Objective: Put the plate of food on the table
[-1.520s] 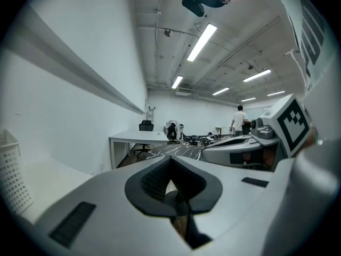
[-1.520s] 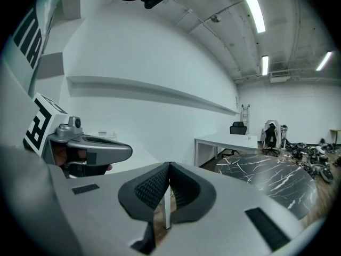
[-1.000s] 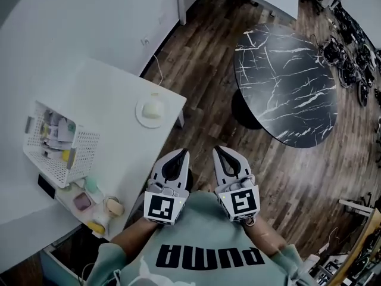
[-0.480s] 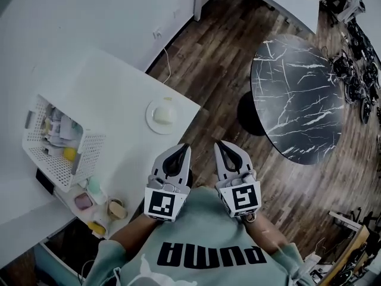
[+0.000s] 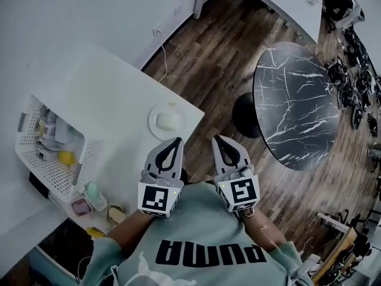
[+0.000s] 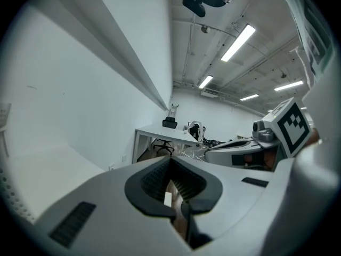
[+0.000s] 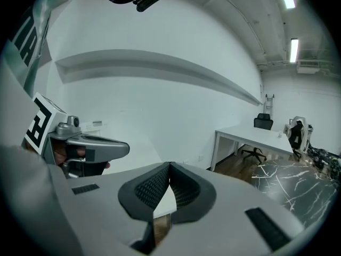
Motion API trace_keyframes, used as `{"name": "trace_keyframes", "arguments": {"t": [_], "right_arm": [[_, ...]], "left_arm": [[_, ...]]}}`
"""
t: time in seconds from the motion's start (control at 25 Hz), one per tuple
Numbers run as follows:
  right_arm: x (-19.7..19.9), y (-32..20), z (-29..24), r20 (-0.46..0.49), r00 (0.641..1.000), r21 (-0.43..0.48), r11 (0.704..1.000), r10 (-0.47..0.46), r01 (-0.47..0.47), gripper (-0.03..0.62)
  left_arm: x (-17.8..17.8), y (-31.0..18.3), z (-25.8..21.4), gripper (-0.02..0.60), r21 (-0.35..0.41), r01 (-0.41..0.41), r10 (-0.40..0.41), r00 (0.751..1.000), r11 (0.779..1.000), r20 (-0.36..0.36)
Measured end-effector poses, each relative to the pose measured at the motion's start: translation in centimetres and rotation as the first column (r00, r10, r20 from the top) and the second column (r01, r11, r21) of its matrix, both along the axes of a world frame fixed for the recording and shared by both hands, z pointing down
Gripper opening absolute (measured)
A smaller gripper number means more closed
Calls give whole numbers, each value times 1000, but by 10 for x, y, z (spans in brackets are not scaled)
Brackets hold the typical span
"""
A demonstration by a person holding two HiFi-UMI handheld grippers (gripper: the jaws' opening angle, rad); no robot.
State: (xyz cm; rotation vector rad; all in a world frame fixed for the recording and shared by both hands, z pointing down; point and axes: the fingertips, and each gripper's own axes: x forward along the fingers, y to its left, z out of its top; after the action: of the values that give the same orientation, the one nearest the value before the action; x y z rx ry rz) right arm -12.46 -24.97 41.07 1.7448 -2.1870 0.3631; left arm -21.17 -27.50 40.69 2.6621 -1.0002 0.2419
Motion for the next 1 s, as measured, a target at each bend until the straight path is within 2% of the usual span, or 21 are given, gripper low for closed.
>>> {"name": "trace_keyframes", "arguments": {"t": [0.16,0.56,0.84,1.0], "right_arm": [[-9,-14,5,-2,1000,-16,999,-31,31,8],[-18,-49,24,18,992,-27,991,-128,128,8],[-21,-67,36,38,979,-51,978,-199,201,8],[-21,-76,52,63,970,-98,966,-234,239,8]], "left_arm": [[-15,-9,12,6,-34,21,-19,999,999,38],[-34,-31,18,6,-22,146,-144,987,989,67],[-35,-38,22,6,-45,232,-228,970,972,79],[-44,-46,38,6,-108,298,-290,953,949,83]]}}
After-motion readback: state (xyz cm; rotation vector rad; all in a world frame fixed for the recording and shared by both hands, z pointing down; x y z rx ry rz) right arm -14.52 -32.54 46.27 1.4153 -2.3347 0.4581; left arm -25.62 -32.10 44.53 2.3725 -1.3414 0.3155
